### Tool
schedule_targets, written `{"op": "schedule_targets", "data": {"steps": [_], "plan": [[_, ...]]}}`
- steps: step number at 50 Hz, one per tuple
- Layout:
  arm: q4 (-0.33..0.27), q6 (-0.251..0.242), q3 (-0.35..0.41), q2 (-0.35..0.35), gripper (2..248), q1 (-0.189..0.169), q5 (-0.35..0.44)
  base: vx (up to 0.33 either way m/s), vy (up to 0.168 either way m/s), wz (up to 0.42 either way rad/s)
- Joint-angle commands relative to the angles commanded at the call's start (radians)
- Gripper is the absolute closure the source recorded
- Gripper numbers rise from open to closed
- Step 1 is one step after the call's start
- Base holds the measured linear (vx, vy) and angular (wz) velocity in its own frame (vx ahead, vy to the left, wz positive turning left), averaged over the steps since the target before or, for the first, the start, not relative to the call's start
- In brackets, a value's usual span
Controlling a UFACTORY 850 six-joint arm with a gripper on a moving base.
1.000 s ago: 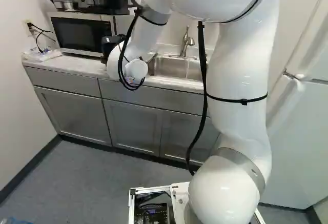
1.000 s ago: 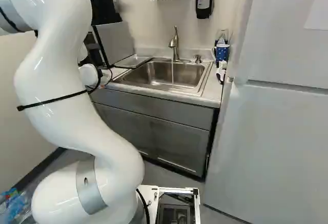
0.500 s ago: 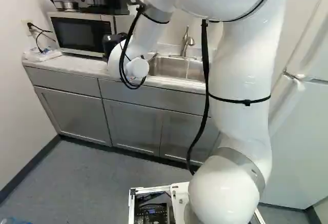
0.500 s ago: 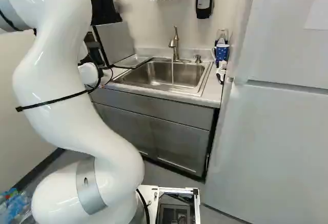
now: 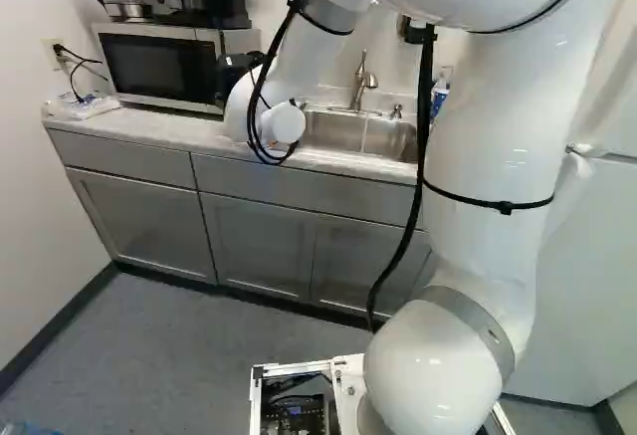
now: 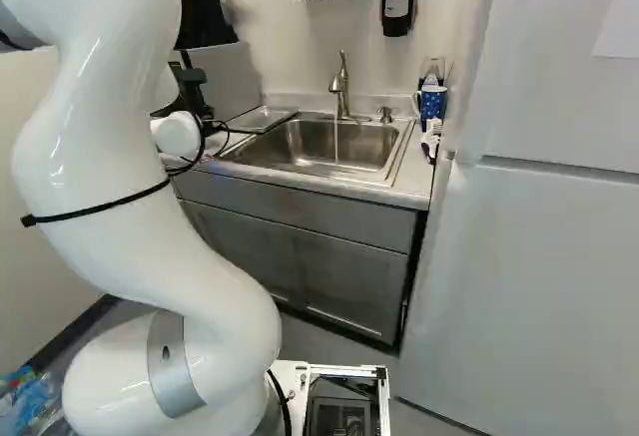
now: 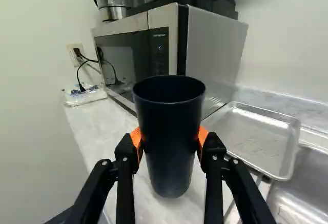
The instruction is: Rinse the cup and place it in the tray
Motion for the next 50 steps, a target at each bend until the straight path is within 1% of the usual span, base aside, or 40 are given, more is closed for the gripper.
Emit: {"op": "schedule_targets", "data": {"steps": [50], "plan": [[0.0, 0.0, 0.082, 0.074, 128, -0.135, 0.0, 0.0, 0.0, 0.0]]}}
